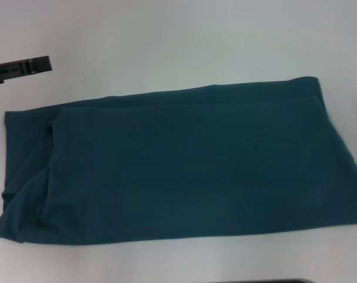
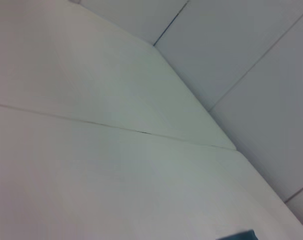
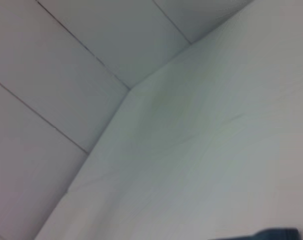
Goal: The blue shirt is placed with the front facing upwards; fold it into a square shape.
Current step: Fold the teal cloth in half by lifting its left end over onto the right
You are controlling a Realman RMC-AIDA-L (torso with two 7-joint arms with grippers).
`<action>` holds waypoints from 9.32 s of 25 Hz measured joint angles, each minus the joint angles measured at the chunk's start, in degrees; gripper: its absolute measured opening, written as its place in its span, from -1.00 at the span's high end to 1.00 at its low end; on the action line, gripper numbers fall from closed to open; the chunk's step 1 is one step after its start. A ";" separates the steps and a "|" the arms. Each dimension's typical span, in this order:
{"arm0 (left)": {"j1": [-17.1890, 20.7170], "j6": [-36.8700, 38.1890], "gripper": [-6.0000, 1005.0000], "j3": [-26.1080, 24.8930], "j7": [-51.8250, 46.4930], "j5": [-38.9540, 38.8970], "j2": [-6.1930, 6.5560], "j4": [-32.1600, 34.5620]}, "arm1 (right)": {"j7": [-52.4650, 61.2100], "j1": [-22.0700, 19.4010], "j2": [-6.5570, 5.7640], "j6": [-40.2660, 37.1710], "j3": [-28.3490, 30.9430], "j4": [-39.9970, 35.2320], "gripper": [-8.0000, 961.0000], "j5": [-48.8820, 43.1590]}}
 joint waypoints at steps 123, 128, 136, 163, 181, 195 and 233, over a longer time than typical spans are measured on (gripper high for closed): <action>-0.24 4.00 -0.04 13.07 -2.27 22.71 2.98 1.77 | 9.81 2.41 -0.65 0.56 -2.50 0.33 -0.51 -6.31; -0.42 4.10 -0.03 13.10 -2.10 22.76 2.84 1.83 | 9.89 2.53 -0.65 0.58 -2.50 0.33 -0.51 -6.31; -1.43 4.41 -0.03 14.63 -1.77 22.76 2.51 2.36 | 10.25 2.54 -0.65 0.59 -2.42 0.33 -0.51 -6.31; -2.52 0.64 0.89 14.04 -1.01 22.95 2.54 3.42 | 10.39 2.63 -0.61 0.72 -2.42 0.33 -0.51 -6.21; -1.92 1.60 0.89 12.52 -2.90 23.21 3.23 2.78 | 10.32 2.60 -0.45 0.76 -2.43 0.33 -0.51 -6.22; -2.15 3.20 0.31 13.64 -3.42 24.57 3.50 3.22 | 10.45 2.61 -0.58 0.94 -2.42 0.33 -0.48 -6.22; -4.34 2.75 0.76 17.50 -1.05 24.34 1.79 2.26 | 10.49 2.72 -0.73 0.59 -2.42 0.33 -0.41 -5.64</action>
